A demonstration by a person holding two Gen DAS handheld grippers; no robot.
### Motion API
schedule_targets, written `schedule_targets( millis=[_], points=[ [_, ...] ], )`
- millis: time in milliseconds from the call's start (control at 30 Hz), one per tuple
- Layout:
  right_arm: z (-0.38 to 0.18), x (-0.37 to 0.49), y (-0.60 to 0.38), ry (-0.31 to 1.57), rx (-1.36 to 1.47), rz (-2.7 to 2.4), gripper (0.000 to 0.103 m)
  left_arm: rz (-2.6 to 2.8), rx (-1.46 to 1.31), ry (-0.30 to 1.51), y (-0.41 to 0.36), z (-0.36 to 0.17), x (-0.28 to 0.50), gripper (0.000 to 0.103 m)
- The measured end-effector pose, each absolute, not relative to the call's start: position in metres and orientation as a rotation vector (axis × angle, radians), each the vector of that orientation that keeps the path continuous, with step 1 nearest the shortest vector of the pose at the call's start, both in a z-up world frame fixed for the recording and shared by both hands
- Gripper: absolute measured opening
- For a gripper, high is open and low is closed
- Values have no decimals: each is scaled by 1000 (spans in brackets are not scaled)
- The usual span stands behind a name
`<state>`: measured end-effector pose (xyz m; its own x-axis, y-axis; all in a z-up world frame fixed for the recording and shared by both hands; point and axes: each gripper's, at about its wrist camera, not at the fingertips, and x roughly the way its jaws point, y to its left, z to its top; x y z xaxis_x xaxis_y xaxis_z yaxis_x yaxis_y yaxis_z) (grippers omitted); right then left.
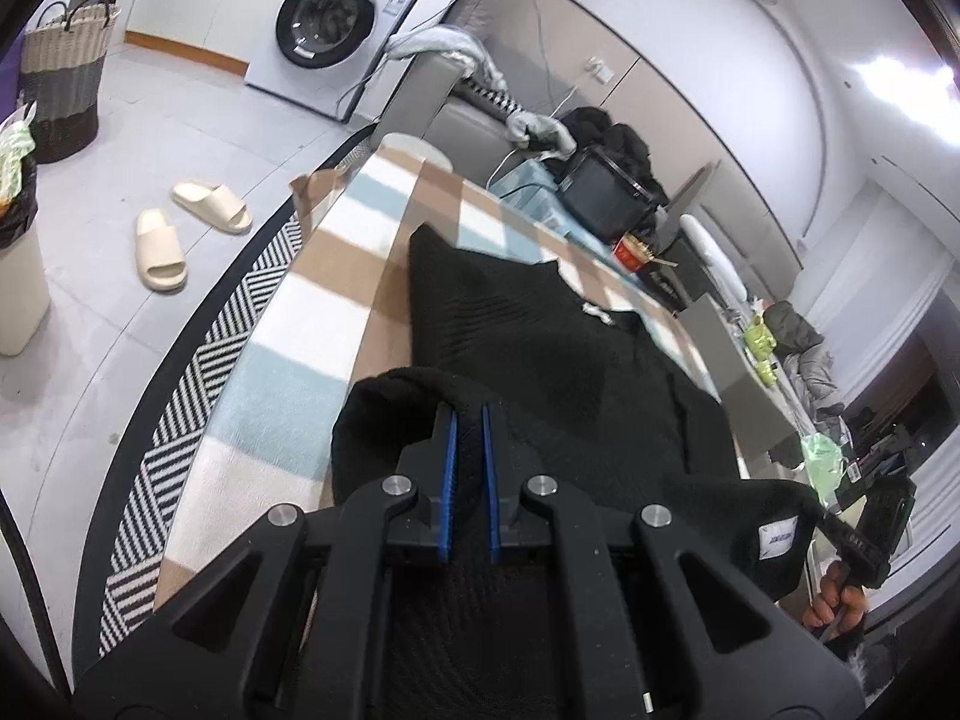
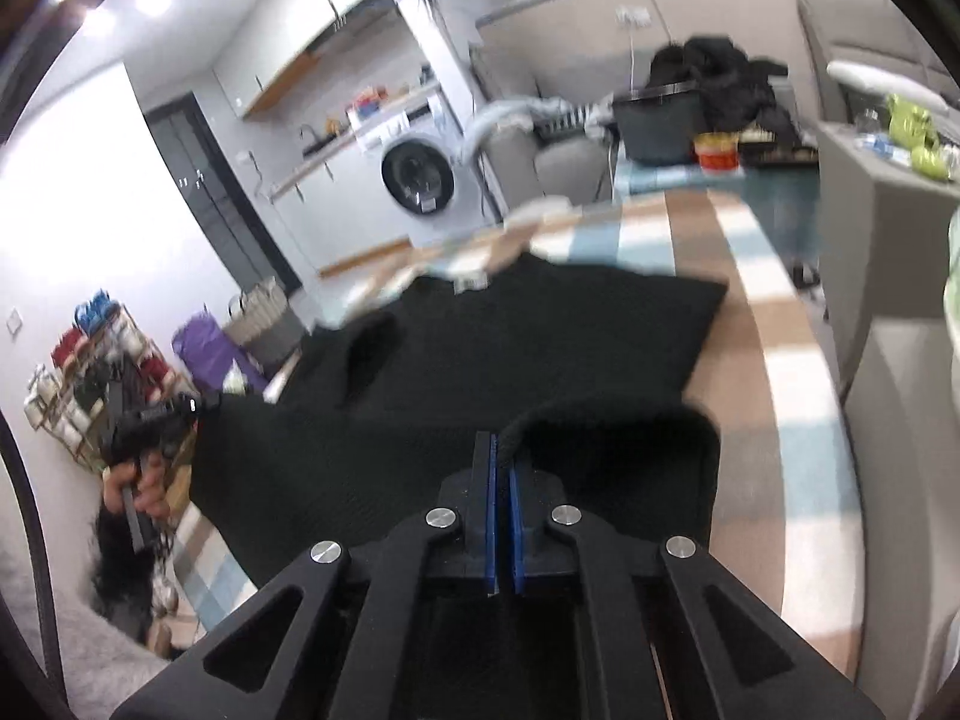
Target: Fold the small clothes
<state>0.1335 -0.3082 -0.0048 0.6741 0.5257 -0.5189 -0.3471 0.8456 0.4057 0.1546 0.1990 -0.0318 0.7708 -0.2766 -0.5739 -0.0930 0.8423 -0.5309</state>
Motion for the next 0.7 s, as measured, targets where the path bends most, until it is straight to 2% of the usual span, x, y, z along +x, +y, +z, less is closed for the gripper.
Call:
schedule_targets(
  millis=[200, 333, 433, 467, 500, 567, 600, 700],
  points=[
    [3, 166, -326, 578, 396, 323, 4, -75, -596, 644, 207, -25, 178, 4],
    [-21, 202, -324, 713, 412, 204, 5, -5, -626, 716, 220, -45, 203, 4],
    [-41, 210, -327, 854, 447, 245, 14, -18, -631, 774, 220, -55, 201, 5],
    [-44, 207, -331, 862, 460, 266, 17, -22, -617, 779, 219, -55, 198, 7],
    [-46, 201, -333, 857, 470, 279, 28, -23, -598, 789, 217, -56, 193, 15],
    [-46, 188, -339, 845, 490, 312, 41, -22, -584, 811, 215, -57, 184, 29],
    [-46, 183, -341, 839, 503, 329, 42, -23, -577, 818, 215, -56, 178, 37],
    [-46, 170, -344, 840, 501, 365, 43, -2, -482, 837, 205, -56, 164, 50]
  ],
)
